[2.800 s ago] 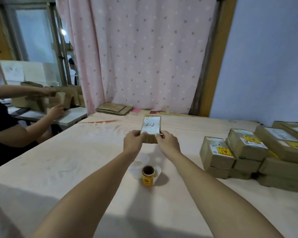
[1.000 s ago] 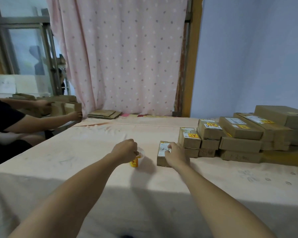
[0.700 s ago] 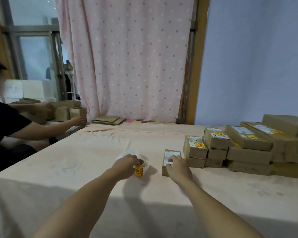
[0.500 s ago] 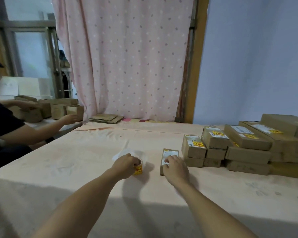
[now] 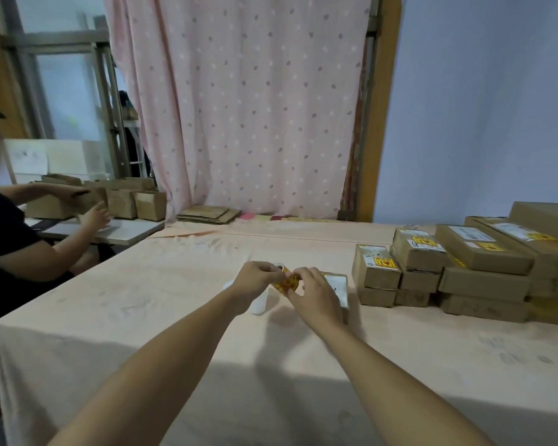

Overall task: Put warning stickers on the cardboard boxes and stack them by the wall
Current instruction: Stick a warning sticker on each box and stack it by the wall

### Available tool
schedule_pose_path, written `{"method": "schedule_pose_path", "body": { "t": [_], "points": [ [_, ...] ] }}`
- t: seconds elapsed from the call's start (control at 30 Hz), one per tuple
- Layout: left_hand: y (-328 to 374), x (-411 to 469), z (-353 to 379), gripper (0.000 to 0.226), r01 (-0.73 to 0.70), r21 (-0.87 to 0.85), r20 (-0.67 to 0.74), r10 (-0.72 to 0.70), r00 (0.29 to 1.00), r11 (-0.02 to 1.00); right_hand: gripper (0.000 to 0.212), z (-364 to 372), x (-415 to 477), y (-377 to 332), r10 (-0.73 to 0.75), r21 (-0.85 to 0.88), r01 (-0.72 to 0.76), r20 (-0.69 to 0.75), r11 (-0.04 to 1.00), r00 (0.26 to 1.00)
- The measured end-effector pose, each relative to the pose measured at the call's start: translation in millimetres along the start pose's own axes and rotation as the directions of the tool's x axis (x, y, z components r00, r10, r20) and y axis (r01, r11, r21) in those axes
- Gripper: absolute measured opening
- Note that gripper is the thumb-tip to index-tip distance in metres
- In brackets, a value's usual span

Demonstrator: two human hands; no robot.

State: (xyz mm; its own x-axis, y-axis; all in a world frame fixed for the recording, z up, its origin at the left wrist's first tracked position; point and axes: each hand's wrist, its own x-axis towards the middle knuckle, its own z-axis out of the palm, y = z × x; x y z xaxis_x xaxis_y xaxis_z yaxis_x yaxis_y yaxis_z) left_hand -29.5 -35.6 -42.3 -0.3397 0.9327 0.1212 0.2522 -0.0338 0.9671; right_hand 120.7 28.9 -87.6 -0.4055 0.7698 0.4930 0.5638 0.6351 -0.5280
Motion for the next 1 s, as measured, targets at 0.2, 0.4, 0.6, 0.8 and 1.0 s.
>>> {"method": "schedule_pose_path", "body": {
  "t": [0.2,0.4,0.6,0.8,1.0],
  "points": [
    [-1,-2,-10,0.022,-0.123,0.136,0.071,0.114,0.991,0.983,0.020,-1,5,3,0.048,0.151,-0.051,0.023,0.987,0.999],
    [-19,3,-5,0.013,-0.225,0.379,-0.002,0.244,0.970,0.898,0.022,3,0,2,0.055,0.108,-0.059,0.035,0.992,0.998],
    [-25,4,4,0.005,-0.279,0.400,0.005,0.302,0.953,0.873,0.025,-1,4,2,0.033,0.008,-0.033,-0.022,0.999,0.999],
    [-24,3,4,0.008,-0.289,0.433,0.005,0.318,0.948,0.854,0.027,-5,3,5,0.066,0.060,-0.067,0.021,0.996,0.998],
    [-29,3,7,0.007,-0.289,0.478,-0.001,0.329,0.944,0.830,0.026,2,-2,2,0.116,0.111,-0.119,0.032,0.987,0.993]
  ]
}}
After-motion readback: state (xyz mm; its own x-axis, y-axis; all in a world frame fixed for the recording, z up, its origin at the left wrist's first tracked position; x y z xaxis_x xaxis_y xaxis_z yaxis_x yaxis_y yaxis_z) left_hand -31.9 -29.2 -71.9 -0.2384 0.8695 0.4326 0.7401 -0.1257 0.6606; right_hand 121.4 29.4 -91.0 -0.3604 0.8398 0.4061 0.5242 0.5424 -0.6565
